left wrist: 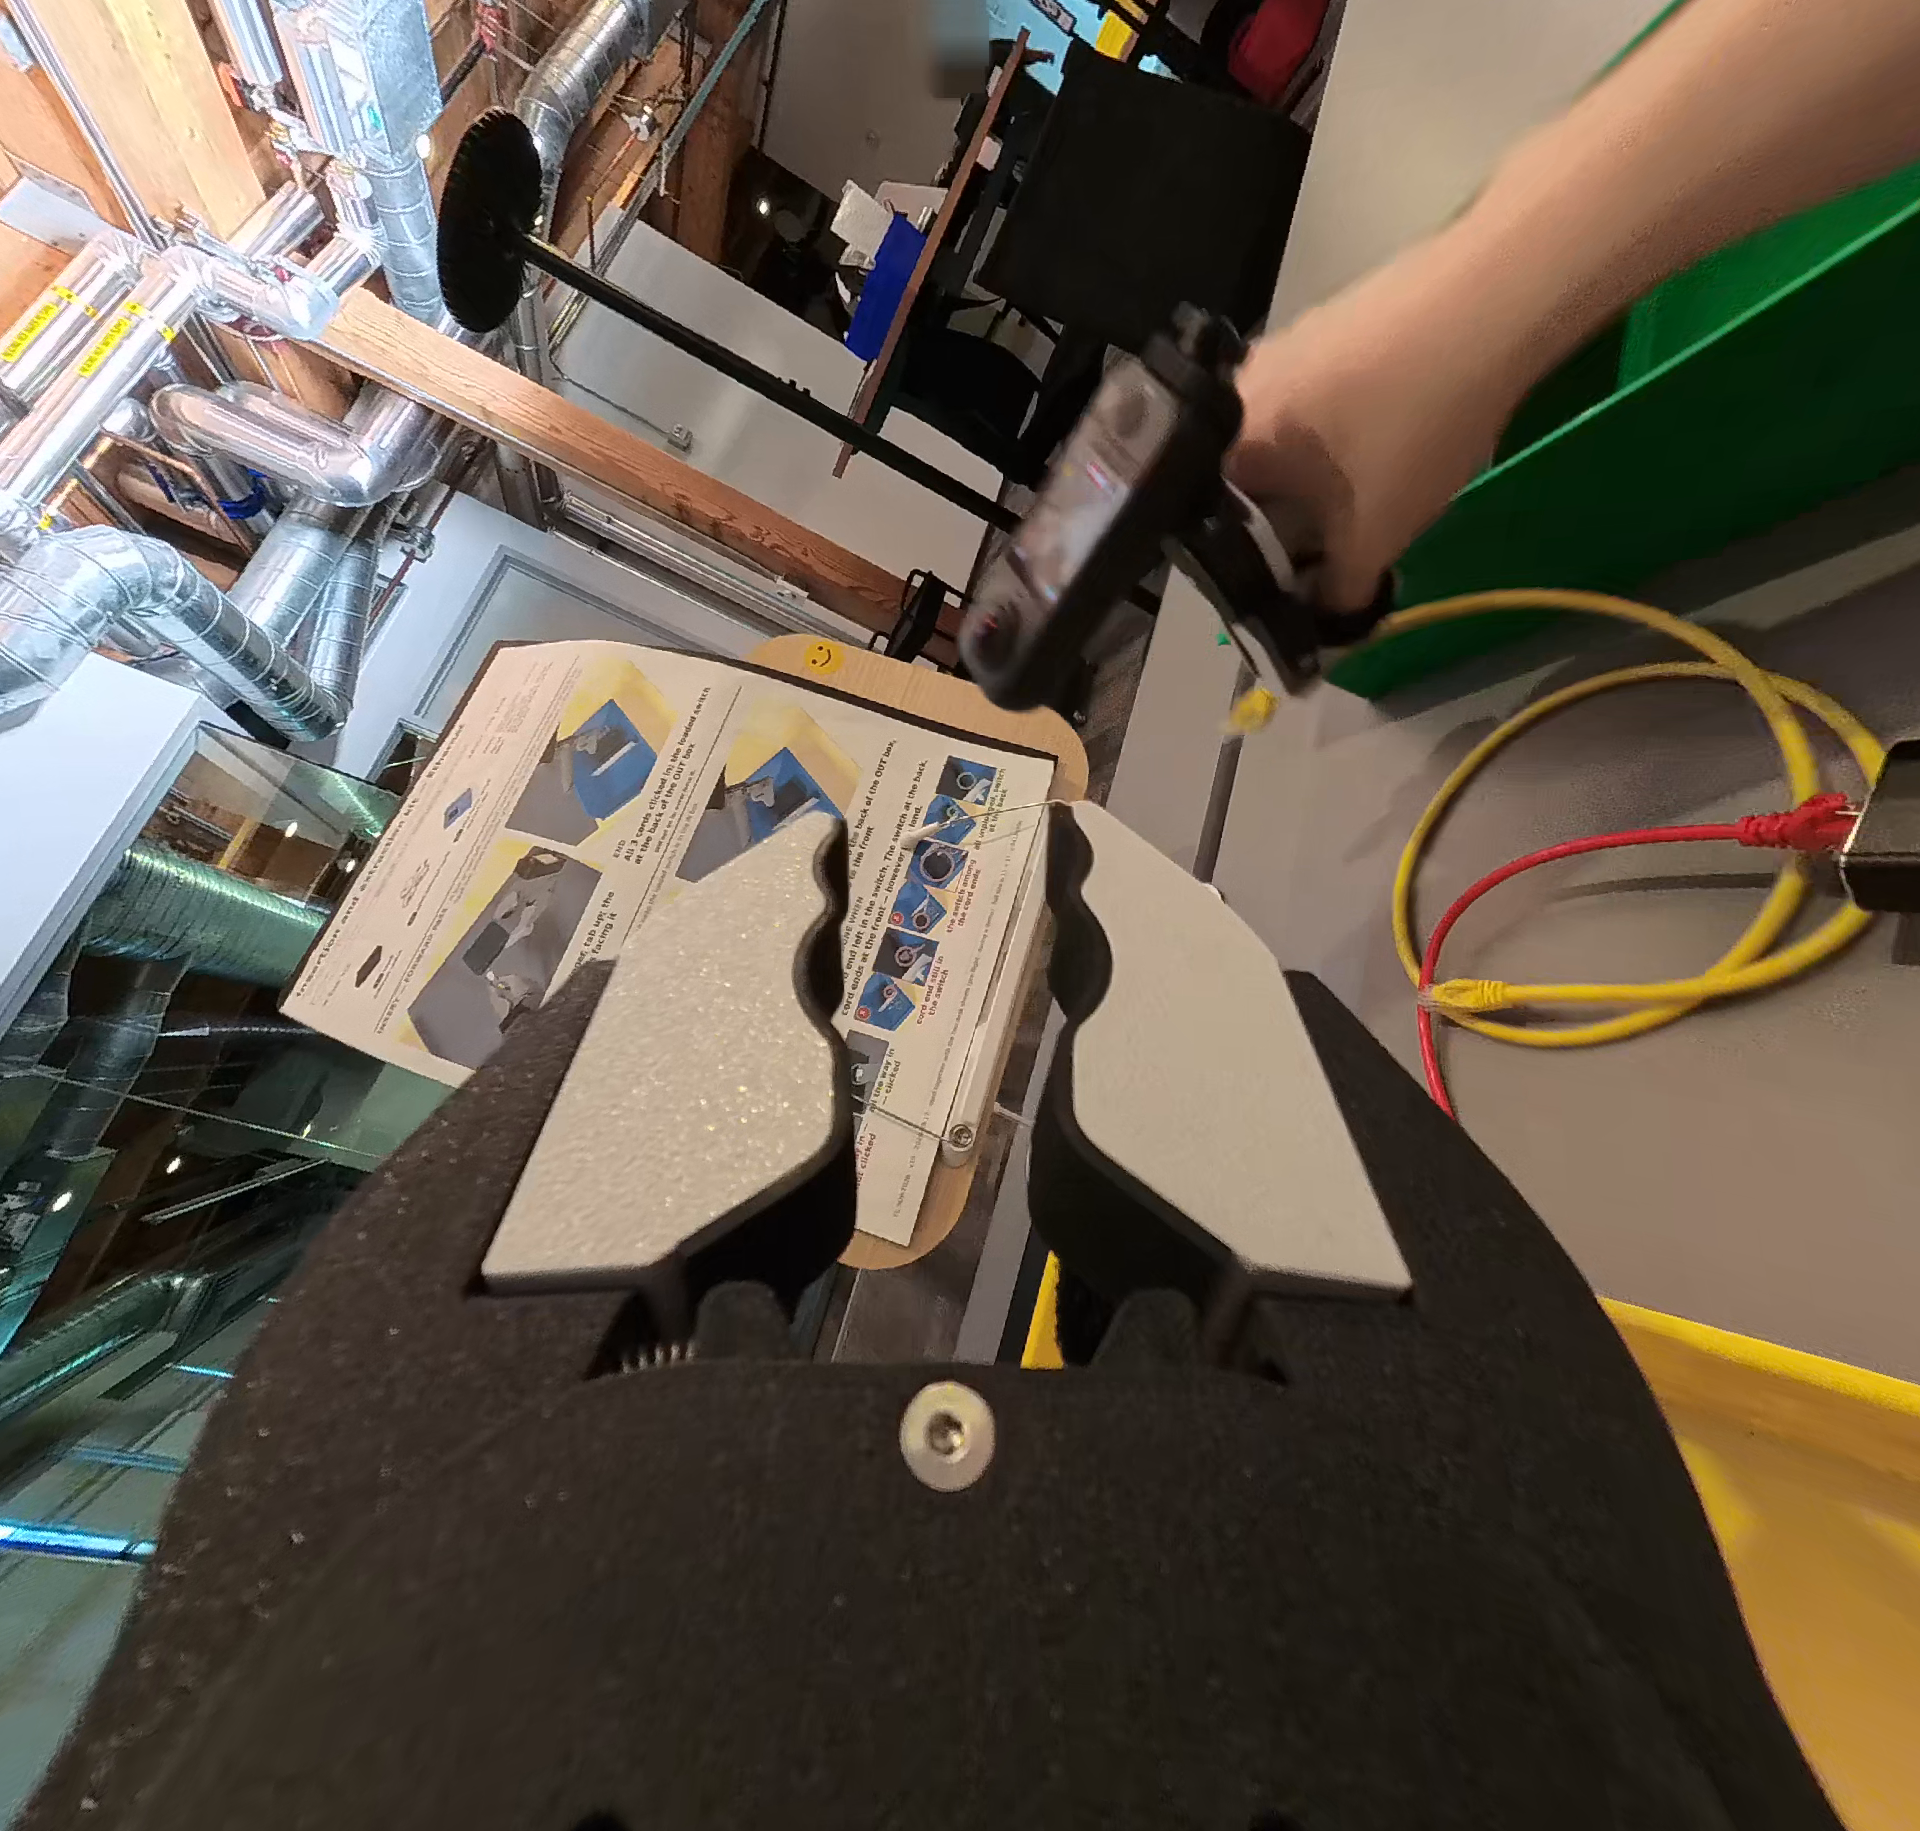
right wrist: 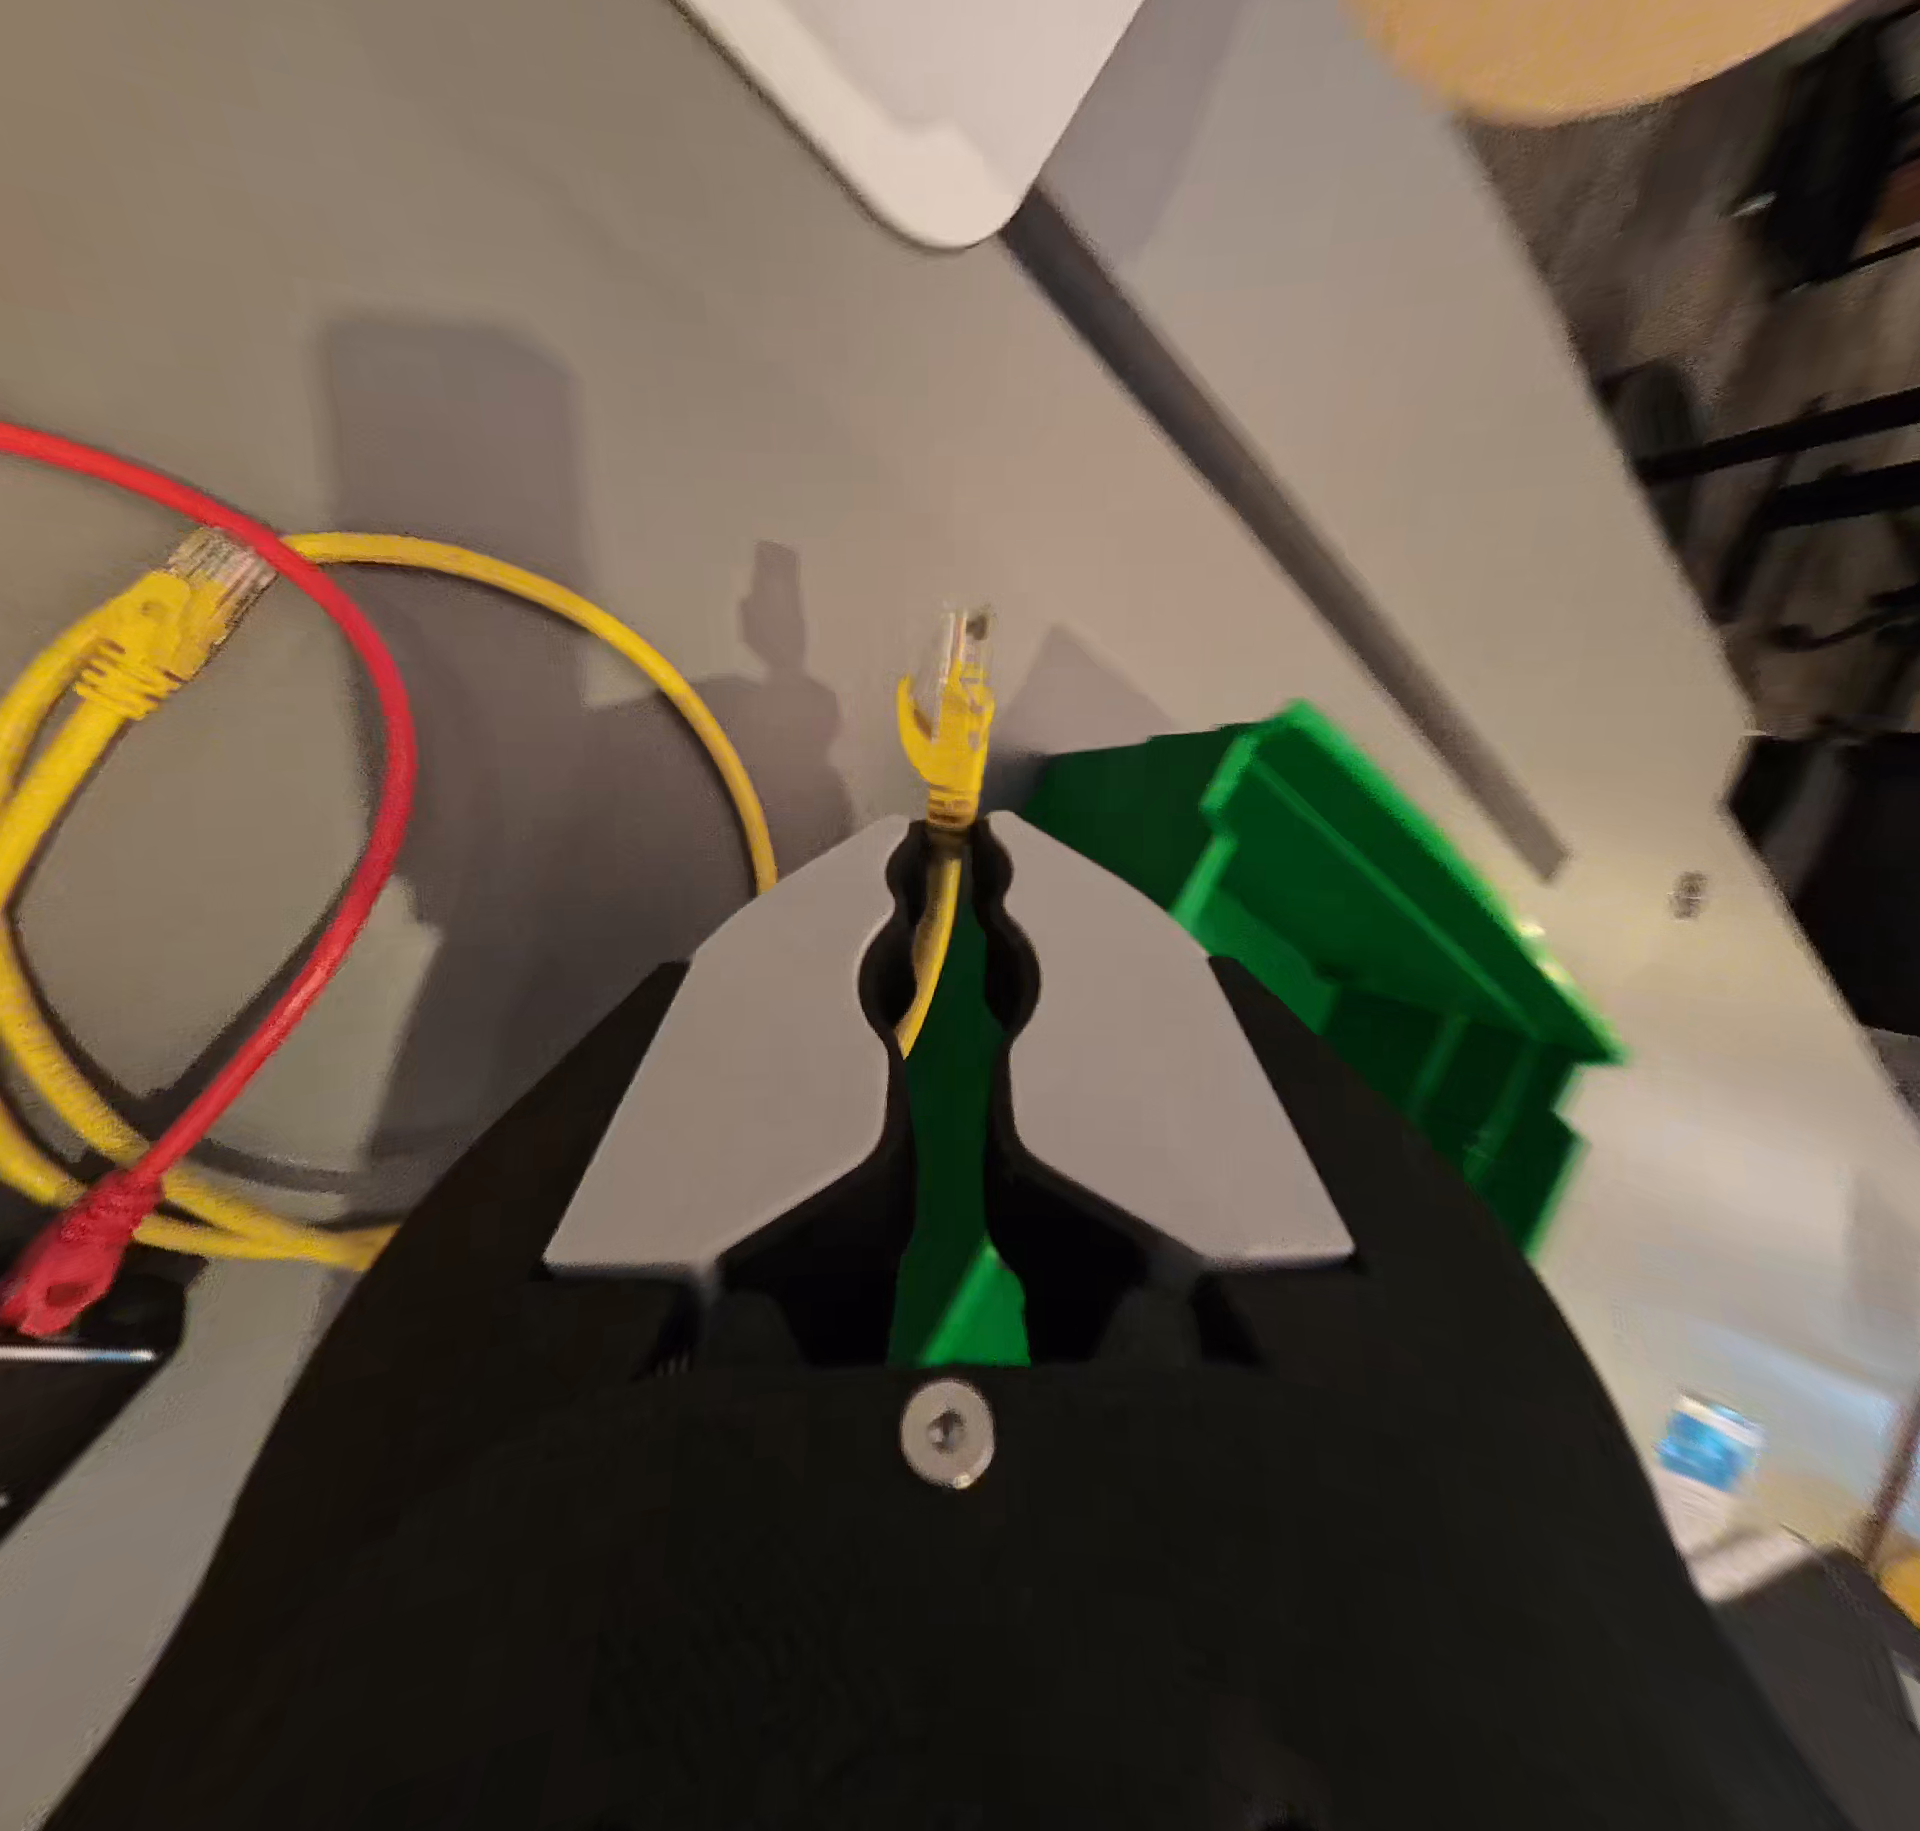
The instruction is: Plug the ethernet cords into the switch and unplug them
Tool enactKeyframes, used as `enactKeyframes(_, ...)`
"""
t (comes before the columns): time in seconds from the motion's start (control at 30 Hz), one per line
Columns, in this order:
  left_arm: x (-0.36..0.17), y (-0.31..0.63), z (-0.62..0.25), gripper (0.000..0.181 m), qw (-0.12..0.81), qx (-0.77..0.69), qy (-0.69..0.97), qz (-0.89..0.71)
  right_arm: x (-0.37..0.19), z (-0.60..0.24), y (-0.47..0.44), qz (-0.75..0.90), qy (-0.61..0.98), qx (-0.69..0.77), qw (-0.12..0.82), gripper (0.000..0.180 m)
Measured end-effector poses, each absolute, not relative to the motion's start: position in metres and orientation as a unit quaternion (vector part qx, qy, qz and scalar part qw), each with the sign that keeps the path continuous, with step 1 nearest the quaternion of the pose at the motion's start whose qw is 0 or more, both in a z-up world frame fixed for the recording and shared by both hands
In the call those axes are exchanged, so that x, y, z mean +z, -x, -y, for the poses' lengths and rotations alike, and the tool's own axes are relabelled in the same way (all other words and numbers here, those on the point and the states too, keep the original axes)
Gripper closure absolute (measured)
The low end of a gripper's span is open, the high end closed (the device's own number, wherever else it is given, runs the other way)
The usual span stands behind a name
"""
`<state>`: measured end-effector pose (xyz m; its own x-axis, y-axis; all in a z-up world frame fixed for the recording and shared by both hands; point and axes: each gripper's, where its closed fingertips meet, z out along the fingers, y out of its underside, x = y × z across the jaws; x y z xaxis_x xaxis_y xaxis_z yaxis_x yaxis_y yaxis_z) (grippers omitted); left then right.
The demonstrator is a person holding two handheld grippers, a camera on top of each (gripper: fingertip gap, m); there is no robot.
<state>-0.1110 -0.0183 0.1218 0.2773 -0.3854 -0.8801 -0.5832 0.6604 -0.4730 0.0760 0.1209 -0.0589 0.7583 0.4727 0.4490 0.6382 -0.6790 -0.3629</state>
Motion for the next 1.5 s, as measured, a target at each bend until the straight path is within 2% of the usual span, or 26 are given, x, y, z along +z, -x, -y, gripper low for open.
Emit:
enactKeyframes(0.17, 0.116, 0.104, 0.016, 0.145, 0.677, 0.078, 0.411, -0.605, 0.011, -0.121, -0.093, 0.329, 0.864, -0.244, 0.293, 0.170)
enactKeyframes(0.5, 0.109, 0.097, 0.012, 0.145, 0.666, 0.079, 0.420, -0.611, 0.118, -0.116, -0.085, 0.389, 0.761, -0.361, 0.373, 0.170)
enactKeyframes(0.83, 0.101, 0.100, -0.004, 0.144, 0.655, 0.085, 0.446, -0.604, 0.232, -0.088, -0.054, 0.406, 0.698, -0.404, 0.430, 0.170)
enactKeyframes(1.23, 0.089, 0.093, -0.010, 0.144, 0.636, 0.090, 0.456, -0.615, 0.394, -0.033, -0.021, 0.383, 0.630, -0.472, 0.483, 0.170)
enactKeyframes(1.5, 0.074, 0.084, -0.014, 0.145, 0.613, 0.092, 0.470, -0.628, 0.460, 0.003, 0.007, 0.374, 0.590, -0.515, 0.497, 0.170)
